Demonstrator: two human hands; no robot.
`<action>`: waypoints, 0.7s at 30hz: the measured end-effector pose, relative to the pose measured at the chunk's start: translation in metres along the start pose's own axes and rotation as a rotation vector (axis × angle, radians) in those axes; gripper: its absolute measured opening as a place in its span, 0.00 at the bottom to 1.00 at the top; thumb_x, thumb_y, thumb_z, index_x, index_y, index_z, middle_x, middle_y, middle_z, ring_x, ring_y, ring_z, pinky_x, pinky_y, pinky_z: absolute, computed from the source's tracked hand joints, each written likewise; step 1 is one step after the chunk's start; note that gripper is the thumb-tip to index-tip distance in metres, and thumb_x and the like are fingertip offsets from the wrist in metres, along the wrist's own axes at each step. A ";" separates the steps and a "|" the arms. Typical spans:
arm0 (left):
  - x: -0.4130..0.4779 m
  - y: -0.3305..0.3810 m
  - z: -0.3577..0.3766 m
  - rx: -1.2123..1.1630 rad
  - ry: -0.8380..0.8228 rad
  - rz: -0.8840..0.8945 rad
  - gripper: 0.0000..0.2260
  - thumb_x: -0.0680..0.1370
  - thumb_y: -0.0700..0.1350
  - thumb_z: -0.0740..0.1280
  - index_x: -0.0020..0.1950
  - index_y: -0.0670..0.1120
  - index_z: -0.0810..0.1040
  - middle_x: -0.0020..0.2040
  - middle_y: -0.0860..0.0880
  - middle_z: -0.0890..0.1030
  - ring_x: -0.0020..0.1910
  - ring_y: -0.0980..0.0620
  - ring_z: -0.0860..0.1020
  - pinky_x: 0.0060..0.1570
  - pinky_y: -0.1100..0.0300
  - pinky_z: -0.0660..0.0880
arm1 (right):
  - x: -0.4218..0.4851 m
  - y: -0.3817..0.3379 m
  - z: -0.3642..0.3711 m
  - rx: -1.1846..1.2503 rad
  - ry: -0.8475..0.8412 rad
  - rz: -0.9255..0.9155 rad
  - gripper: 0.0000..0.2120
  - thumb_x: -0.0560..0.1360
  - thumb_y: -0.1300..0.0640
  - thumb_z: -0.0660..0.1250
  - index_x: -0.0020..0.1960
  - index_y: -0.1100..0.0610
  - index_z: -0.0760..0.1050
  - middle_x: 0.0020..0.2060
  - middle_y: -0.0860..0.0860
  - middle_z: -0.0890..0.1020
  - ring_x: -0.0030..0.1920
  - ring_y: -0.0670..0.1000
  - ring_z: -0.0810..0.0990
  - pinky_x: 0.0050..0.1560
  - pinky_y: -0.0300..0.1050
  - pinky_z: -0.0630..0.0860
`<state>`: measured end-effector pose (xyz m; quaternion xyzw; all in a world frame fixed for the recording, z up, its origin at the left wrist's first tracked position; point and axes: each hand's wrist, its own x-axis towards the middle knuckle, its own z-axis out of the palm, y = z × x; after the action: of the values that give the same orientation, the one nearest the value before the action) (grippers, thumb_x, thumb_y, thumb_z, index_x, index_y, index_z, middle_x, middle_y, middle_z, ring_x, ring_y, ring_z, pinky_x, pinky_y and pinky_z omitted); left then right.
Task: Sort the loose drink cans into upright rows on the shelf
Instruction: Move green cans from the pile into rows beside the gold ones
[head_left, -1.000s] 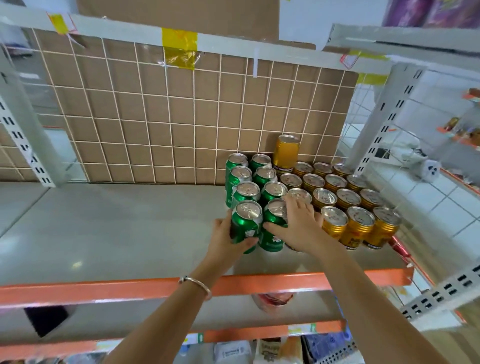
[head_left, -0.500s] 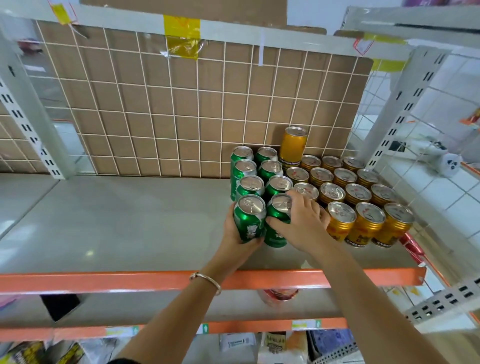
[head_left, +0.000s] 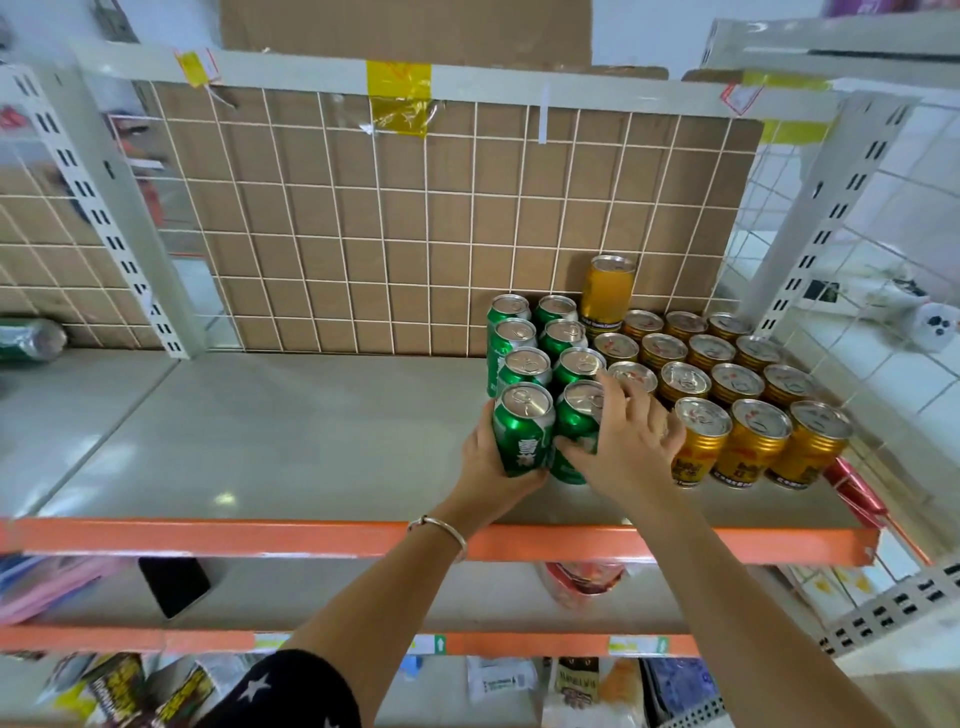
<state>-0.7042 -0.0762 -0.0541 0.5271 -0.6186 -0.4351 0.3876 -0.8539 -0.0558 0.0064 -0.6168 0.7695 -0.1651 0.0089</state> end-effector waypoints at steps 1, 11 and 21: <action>-0.005 0.004 -0.004 0.079 -0.012 -0.030 0.46 0.66 0.52 0.75 0.76 0.54 0.50 0.72 0.47 0.63 0.72 0.47 0.60 0.71 0.46 0.61 | -0.007 0.000 0.002 0.004 0.031 -0.005 0.41 0.72 0.39 0.66 0.76 0.47 0.47 0.75 0.51 0.52 0.75 0.57 0.51 0.72 0.62 0.48; -0.070 -0.012 -0.071 0.492 0.068 0.090 0.27 0.68 0.59 0.62 0.64 0.51 0.76 0.72 0.50 0.68 0.73 0.52 0.62 0.68 0.56 0.58 | -0.089 -0.064 0.042 0.199 0.033 -0.247 0.30 0.76 0.54 0.64 0.75 0.52 0.59 0.74 0.52 0.61 0.74 0.53 0.57 0.73 0.58 0.46; -0.217 -0.081 -0.272 0.643 -0.007 -0.248 0.27 0.72 0.62 0.62 0.68 0.52 0.72 0.67 0.51 0.74 0.67 0.52 0.71 0.68 0.61 0.64 | -0.203 -0.213 0.079 -0.011 -0.592 -0.291 0.27 0.79 0.47 0.56 0.76 0.48 0.52 0.71 0.47 0.68 0.72 0.47 0.63 0.74 0.53 0.46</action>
<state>-0.3923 0.0975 -0.0481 0.6919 -0.6567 -0.2633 0.1438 -0.5869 0.0788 -0.0501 -0.7414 0.6384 0.0260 0.2053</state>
